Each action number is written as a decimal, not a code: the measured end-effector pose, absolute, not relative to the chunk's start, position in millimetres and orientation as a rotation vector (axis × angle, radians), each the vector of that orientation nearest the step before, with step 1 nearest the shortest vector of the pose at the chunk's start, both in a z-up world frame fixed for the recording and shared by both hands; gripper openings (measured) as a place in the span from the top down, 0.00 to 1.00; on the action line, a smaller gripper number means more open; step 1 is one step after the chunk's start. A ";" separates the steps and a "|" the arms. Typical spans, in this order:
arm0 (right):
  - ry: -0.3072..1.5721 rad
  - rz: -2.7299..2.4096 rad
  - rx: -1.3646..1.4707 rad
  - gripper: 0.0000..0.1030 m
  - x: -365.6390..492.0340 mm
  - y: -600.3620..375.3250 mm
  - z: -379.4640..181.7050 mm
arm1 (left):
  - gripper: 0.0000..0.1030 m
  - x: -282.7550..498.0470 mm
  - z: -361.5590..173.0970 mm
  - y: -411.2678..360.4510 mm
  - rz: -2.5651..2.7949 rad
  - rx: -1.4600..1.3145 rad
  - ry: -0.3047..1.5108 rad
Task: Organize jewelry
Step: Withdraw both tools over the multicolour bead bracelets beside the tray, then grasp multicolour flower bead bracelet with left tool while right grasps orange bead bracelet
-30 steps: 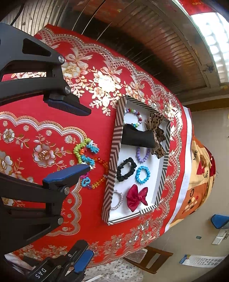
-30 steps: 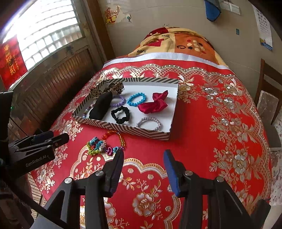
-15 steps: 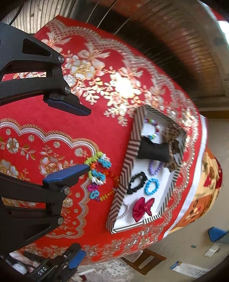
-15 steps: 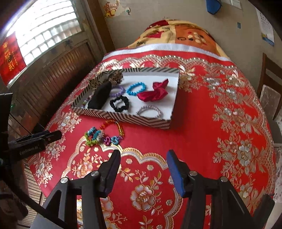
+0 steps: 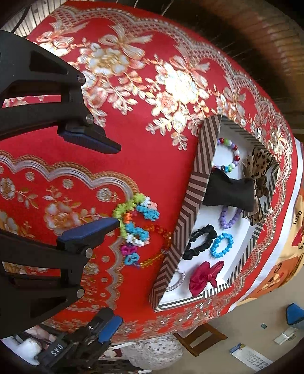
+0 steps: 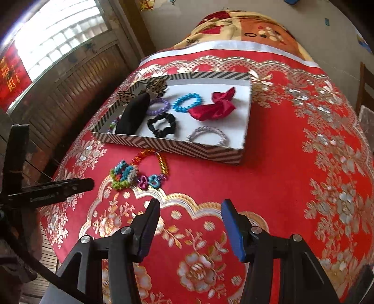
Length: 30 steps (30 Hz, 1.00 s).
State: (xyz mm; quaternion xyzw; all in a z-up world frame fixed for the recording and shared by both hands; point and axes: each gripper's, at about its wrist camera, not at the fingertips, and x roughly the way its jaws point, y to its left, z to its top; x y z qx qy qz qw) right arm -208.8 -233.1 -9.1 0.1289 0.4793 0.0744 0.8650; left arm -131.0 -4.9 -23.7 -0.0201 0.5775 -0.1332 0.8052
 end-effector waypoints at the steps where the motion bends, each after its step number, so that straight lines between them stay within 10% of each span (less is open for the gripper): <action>1: 1.005 0.163 0.266 0.49 -205.0 -230.5 -9.6 | 0.45 -126.4 -25.6 -7.5 -0.284 -0.041 1.241; 14: 1.037 0.252 0.189 0.63 -142.1 -191.8 -31.9 | 0.46 -99.6 -47.7 -30.3 -0.273 0.058 1.263; 21: 1.046 0.247 0.099 0.85 -125.4 -172.4 -47.8 | 0.83 -96.4 -46.8 -33.7 -0.344 0.056 1.242; 30: 0.992 0.267 0.177 0.91 -141.0 -192.2 -17.9 | 0.94 -96.8 -13.9 -21.4 -0.365 0.019 1.210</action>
